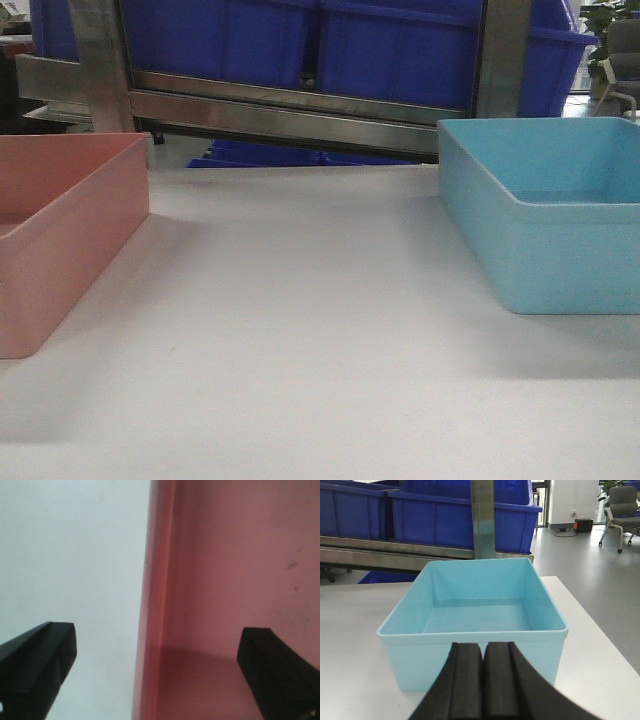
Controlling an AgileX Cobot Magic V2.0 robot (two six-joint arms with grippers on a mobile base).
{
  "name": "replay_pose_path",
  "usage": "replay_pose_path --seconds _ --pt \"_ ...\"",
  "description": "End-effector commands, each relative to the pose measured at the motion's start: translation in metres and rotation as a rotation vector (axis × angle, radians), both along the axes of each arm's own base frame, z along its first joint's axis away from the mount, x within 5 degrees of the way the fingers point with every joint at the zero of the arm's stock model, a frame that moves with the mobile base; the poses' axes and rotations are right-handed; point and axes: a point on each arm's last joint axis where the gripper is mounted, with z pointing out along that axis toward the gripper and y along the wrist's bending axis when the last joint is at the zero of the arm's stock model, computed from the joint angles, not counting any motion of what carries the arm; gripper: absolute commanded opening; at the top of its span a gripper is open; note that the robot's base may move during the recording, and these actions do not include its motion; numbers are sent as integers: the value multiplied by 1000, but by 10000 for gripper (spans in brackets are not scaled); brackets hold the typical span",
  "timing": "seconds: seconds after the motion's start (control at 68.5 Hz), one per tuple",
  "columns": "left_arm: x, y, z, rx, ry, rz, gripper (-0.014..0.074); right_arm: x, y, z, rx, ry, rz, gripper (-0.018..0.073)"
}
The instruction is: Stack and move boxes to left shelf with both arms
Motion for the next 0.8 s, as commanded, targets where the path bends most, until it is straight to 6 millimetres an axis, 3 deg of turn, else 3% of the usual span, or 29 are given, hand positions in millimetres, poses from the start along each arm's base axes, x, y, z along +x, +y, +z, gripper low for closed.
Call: replay_pose_path --seconds 0.0,0.175,0.598,0.788 --pt "5 1 22 22 -101 2 552 -1 0 10 -18 -97 4 55" --pt "9 2 8 18 -68 0 489 -1 0 10 -18 -97 4 55" --pt "5 4 6 35 -24 -11 -11 -1 0 10 -18 -97 4 55" --pt "3 3 5 26 -1 -9 -12 -1 0 10 -18 -97 4 55"
